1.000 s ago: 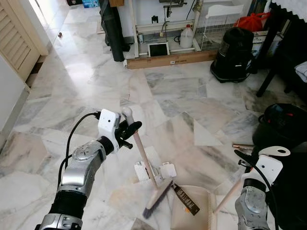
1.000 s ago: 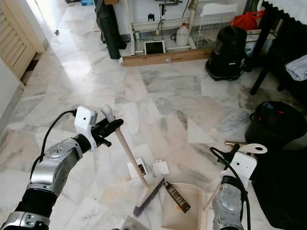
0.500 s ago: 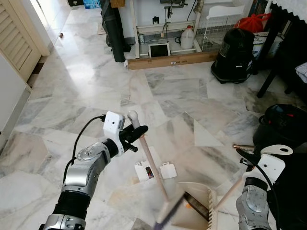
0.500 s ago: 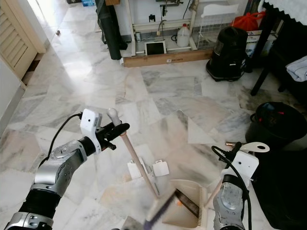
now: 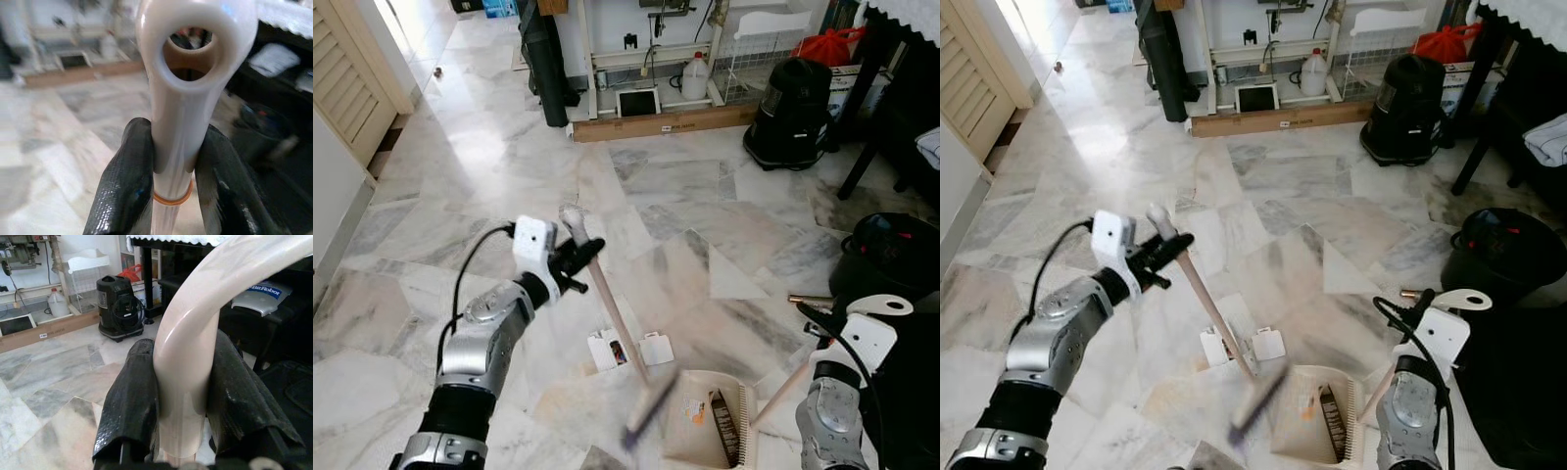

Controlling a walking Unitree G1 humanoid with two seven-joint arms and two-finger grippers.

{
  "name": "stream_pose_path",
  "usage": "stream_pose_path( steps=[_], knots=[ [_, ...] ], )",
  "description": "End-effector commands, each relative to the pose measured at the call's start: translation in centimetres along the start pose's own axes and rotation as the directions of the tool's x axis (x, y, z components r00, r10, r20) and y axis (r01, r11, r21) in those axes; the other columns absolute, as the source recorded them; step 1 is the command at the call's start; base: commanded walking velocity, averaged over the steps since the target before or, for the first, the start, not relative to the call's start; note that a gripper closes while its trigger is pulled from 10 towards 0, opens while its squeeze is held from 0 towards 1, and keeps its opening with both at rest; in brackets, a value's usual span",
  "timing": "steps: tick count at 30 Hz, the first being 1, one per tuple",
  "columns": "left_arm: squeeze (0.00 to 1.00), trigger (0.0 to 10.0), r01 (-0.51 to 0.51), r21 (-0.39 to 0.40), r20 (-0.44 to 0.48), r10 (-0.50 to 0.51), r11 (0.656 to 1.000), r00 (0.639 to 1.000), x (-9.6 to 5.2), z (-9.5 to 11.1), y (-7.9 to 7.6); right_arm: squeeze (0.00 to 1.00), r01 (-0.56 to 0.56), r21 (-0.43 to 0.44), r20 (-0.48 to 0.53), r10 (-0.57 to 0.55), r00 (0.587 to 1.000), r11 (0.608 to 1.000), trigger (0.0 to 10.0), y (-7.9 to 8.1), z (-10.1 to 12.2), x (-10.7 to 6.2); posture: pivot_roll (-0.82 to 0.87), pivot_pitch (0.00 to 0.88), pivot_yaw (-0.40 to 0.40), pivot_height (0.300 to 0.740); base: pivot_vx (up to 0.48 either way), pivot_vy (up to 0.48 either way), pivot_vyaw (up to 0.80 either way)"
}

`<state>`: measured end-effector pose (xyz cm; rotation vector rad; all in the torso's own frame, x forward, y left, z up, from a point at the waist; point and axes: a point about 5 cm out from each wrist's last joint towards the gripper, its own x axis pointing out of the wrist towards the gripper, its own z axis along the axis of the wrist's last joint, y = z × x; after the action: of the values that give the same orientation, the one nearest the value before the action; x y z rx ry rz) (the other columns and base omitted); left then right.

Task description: Sweep floor

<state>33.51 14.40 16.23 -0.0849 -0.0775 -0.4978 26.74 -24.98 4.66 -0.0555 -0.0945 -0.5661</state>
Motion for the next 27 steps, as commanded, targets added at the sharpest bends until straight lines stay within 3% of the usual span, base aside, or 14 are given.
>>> stream_pose_path(
  steps=[1,4,6,10,15,24,27],
  knots=[
    [0.00,10.0,-0.073,0.068,0.109,0.065,0.995,0.992,0.2,2.0,0.5,0.00,0.005,0.030,0.056,-0.007,0.998,1.000,10.0,0.1,1.1,0.6,0.13,0.078,0.064,0.740,0.000,0.000,0.00],
    [0.00,10.0,-0.131,0.113,0.140,0.115,0.985,0.984,0.2,2.2,0.8,0.00,0.004,0.037,0.068,-0.007,0.998,0.999,10.0,0.1,1.4,0.7,0.12,0.067,0.059,0.740,0.000,0.000,0.00],
    [0.00,10.0,-0.168,0.250,0.154,0.132,0.954,0.979,0.3,1.9,0.6,0.00,0.003,0.066,0.100,-0.010,0.995,0.998,10.0,-0.1,2.0,0.7,0.12,0.056,0.052,0.740,0.000,0.000,0.00],
    [0.00,10.0,-0.184,0.254,0.155,0.148,0.949,0.977,0.2,1.6,0.6,0.00,0.008,0.080,0.119,-0.017,0.993,0.997,10.0,-0.2,2.3,0.7,0.12,0.056,0.052,0.740,0.000,0.000,0.00],
    [0.00,10.0,-0.225,0.250,0.182,0.183,0.942,0.966,0.3,1.0,0.4,0.00,0.026,0.091,0.214,-0.045,0.976,0.996,10.0,-0.9,4.1,0.5,0.09,0.026,0.034,0.740,0.000,0.000,0.00],
    [0.00,10.0,-0.268,0.262,0.196,0.221,0.927,0.955,0.6,-0.3,-0.1,0.00,0.000,0.107,0.241,-0.026,0.970,0.994,10.0,-0.9,5.5,0.7,0.06,0.000,0.004,0.740,0.000,0.000,0.00],
    [0.00,10.0,-0.294,0.243,0.192,0.251,0.924,0.949,0.8,-0.8,0.1,0.00,-0.017,0.130,0.234,-0.014,0.972,0.991,10.0,-0.2,5.7,0.7,0.07,0.000,0.002,0.740,0.000,0.000,0.00]
  ],
)
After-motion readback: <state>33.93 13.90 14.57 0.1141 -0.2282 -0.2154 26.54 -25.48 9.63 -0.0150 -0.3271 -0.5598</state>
